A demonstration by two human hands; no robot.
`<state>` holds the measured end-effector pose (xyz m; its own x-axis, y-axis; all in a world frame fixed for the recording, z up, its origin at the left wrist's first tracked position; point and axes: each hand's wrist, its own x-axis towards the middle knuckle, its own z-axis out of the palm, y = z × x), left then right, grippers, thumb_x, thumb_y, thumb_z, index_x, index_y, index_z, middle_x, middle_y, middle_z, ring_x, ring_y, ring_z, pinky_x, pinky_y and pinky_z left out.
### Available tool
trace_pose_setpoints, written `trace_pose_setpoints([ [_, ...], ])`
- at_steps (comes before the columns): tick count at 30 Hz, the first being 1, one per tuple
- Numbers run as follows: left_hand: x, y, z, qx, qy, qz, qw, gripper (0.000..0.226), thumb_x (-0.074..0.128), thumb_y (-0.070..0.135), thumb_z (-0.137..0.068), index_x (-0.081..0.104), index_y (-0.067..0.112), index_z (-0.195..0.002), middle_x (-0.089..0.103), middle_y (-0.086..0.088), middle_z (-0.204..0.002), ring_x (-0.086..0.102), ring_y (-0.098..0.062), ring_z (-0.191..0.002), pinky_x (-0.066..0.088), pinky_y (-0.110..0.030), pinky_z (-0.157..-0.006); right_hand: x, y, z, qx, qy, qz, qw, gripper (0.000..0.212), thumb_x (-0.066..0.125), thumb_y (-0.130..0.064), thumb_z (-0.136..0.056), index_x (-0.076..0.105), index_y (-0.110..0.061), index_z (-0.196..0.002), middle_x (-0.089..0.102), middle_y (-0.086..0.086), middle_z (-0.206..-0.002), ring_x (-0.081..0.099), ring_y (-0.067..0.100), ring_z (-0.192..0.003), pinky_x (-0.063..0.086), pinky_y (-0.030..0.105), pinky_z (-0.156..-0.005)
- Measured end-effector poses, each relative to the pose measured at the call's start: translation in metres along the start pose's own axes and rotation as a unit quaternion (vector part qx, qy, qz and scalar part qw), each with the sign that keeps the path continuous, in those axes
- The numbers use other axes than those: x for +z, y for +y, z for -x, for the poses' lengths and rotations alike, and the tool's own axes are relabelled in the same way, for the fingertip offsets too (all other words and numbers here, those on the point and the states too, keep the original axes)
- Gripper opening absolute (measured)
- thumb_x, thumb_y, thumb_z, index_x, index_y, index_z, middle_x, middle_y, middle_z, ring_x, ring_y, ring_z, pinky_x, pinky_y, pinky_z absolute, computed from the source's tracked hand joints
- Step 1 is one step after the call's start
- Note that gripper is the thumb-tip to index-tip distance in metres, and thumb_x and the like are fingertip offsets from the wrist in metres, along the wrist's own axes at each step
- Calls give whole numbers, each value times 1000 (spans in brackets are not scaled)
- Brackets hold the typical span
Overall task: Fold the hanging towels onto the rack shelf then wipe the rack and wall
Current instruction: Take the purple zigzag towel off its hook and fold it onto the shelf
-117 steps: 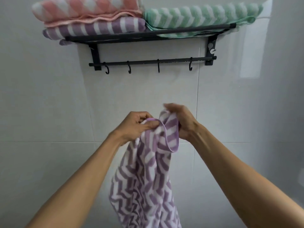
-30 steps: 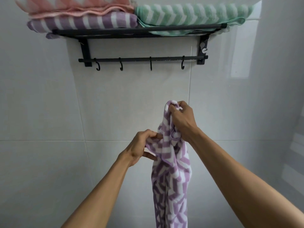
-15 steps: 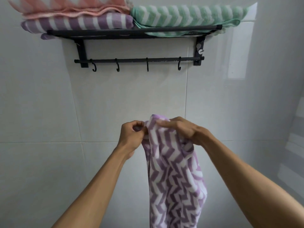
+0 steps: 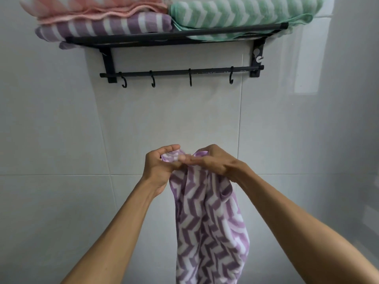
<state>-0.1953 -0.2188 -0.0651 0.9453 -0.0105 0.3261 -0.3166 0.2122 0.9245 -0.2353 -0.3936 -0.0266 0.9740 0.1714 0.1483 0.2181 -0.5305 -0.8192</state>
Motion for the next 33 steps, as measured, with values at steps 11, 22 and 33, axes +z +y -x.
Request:
trace_pose_setpoints([
  [11, -17, 4, -1, -41, 67, 43, 996, 39, 66, -2, -92, 67, 14, -128, 73, -6, -109, 71, -17, -88, 58, -34, -93, -3, -4, 9, -111, -18, -176, 978, 12, 63, -12, -97, 68, -13, -86, 66, 0, -79, 61, 14, -74, 53, 26, -72],
  [22, -1, 6, 15, -123, 29, 72, 989, 21, 77, -3, -81, 73, 1, -101, 74, -21, -94, 71, -28, -72, 59, -33, -67, 25, 8, -12, -159, 80, -6, 984, 8, 70, -25, -91, 76, -19, -88, 77, -4, -92, 70, 9, -87, 54, 25, -80],
  [33, -6, 4, 25, -25, -65, -28, 997, 36, 78, -2, -80, 72, 3, -115, 77, -11, -106, 74, -26, -99, 58, -35, -90, 30, 13, -19, -86, 170, -34, 981, 14, 74, -36, -83, 76, -22, -80, 76, 2, -78, 71, 19, -75, 60, 35, -74],
])
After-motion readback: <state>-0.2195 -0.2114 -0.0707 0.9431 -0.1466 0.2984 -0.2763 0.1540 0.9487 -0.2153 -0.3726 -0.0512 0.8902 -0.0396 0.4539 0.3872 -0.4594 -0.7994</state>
